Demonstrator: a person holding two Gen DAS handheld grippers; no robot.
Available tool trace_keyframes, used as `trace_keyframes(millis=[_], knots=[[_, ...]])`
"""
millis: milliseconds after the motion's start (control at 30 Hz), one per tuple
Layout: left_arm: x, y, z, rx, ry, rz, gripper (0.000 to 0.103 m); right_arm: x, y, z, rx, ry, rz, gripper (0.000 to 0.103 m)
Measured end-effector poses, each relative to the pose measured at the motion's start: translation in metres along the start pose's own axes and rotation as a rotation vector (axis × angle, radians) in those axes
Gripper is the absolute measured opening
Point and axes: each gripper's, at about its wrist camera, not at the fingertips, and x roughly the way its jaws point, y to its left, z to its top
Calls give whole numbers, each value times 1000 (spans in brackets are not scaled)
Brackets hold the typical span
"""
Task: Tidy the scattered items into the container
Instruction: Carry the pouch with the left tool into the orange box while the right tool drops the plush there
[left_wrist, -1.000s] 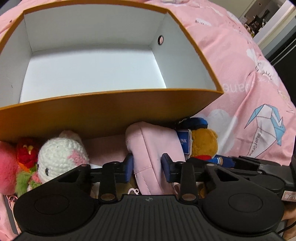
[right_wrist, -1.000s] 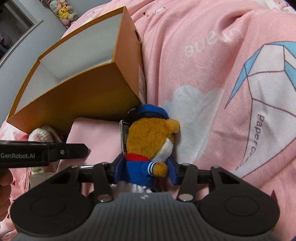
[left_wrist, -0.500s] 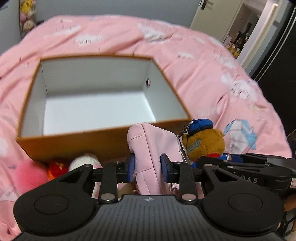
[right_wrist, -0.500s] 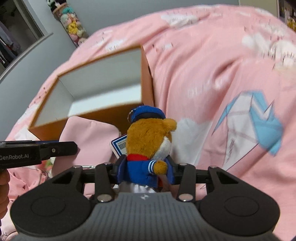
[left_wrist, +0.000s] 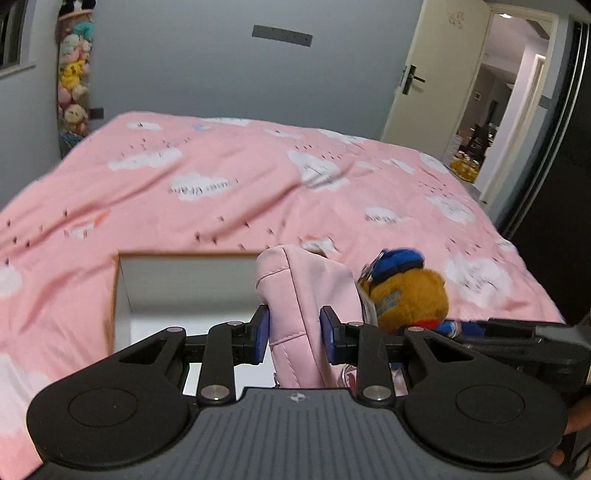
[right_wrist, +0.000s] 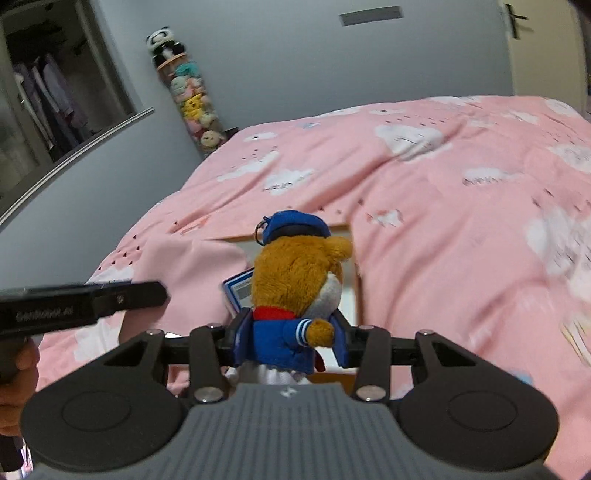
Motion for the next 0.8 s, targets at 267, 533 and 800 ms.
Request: trace_keyframes(millis=[267, 533, 800], knots=[[89, 27, -11, -51, 139, 70, 32, 99, -5, 6, -33, 147, -50, 46], [142, 35, -35, -45, 300, 76, 31, 141, -9, -7, -99, 276, -135, 43], [161, 39, -41, -82, 395, 49, 31, 144, -4, -11, -162, 288, -112, 44]])
